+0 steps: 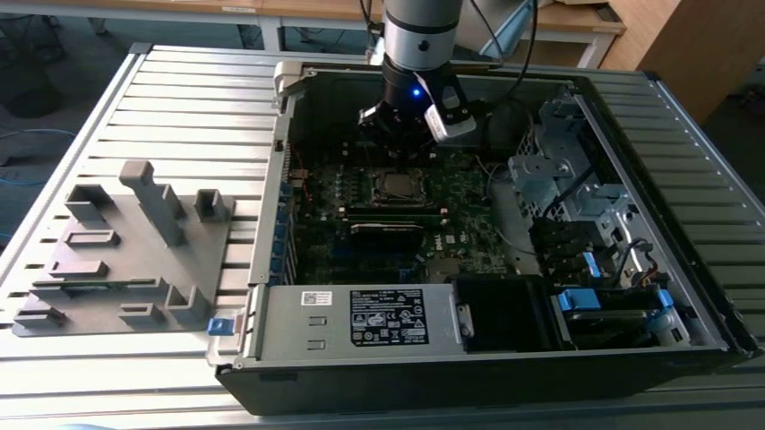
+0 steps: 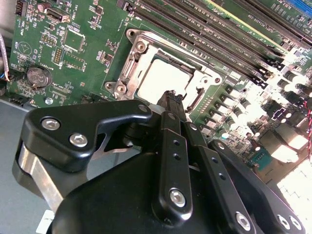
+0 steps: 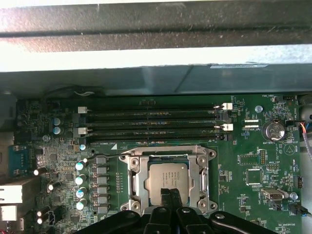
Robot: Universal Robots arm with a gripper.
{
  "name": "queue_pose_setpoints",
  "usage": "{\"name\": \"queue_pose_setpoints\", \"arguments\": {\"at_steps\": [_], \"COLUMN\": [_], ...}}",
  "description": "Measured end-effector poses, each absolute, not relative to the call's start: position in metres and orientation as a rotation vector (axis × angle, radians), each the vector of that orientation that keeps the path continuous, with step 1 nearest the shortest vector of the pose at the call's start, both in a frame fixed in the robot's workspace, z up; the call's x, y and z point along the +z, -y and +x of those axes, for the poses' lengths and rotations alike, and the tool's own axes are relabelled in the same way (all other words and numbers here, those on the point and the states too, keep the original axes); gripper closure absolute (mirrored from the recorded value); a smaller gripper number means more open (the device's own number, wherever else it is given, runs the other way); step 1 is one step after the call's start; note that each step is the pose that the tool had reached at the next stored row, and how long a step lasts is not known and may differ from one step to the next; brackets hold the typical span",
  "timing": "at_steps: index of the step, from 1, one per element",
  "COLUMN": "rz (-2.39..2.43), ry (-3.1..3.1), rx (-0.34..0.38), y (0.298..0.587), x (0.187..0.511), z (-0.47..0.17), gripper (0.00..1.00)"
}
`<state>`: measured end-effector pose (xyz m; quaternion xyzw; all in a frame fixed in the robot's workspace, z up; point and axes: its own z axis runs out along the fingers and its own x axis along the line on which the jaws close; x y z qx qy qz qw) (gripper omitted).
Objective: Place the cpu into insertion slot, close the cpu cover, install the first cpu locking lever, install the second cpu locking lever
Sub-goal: 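Install the first cpu locking lever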
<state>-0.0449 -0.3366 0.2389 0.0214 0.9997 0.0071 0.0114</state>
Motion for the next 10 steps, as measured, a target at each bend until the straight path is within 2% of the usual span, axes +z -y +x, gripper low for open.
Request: {"name": "queue_pose_setpoints", "arguments": {"at_steps": [3,6,10], "rz": [0.067,0.067,0.068], "ry": [-3.118,-3.118,-3.118], "rx": [0.023,0.08,0.093], "y": [0.3366,0.3366,0.3366], "x": [0.239,0.2389,0.2389], "z": [-0.0449,-0.0449,-0.0459], "gripper": [0.89,0.89,0.89]}}
